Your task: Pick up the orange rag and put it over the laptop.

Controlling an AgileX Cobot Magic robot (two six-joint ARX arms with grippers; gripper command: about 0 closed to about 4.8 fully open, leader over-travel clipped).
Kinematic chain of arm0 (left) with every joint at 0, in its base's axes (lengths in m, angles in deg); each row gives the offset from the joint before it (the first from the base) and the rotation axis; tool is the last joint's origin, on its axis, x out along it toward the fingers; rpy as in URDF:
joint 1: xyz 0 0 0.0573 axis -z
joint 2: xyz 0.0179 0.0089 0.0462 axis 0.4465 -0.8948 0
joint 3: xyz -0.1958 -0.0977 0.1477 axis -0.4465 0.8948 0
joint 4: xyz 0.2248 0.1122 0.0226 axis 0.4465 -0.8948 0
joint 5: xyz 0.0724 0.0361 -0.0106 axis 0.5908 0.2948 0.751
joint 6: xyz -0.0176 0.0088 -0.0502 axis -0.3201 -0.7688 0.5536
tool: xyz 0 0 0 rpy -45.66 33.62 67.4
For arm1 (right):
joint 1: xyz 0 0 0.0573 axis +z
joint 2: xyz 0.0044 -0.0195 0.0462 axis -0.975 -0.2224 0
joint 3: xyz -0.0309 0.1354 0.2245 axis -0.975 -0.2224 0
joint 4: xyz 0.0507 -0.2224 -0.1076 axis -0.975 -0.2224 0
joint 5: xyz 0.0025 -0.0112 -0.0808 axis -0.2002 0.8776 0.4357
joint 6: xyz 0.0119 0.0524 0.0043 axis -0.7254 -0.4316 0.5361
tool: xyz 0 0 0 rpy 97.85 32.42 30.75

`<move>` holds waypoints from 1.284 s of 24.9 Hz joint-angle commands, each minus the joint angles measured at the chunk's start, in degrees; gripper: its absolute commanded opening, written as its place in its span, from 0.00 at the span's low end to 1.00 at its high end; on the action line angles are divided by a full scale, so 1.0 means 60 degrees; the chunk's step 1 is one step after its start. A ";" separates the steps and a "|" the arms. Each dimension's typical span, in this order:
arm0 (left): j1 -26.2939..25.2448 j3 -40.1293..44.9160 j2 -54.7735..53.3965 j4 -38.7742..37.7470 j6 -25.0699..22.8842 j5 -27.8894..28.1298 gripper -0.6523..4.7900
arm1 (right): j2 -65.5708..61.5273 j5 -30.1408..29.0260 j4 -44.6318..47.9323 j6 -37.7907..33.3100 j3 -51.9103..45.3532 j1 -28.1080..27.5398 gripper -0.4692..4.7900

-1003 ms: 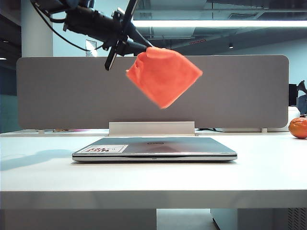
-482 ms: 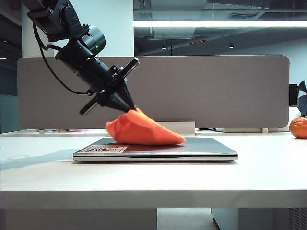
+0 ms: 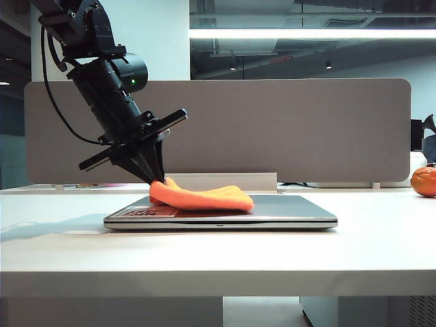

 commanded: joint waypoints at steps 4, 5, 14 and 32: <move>-0.0011 -0.0029 0.0058 -0.0197 -0.0073 0.1060 0.31 | 0.0025 -0.0015 0.0164 0.0007 0.0047 0.0004 0.08; -0.0011 -0.0029 0.0058 -0.0197 -0.0076 0.1067 0.39 | 0.0025 -0.0015 0.0164 0.0007 0.0047 0.0000 0.08; -0.0011 -0.0222 0.0095 -0.0284 -0.0200 0.1617 0.71 | 0.0025 -0.0015 0.0160 0.0007 0.0047 0.0000 0.08; -0.0018 -0.1446 0.0157 -0.0911 -0.0572 0.0554 1.00 | 0.0025 -0.0018 0.0157 0.0007 0.0047 0.0004 0.08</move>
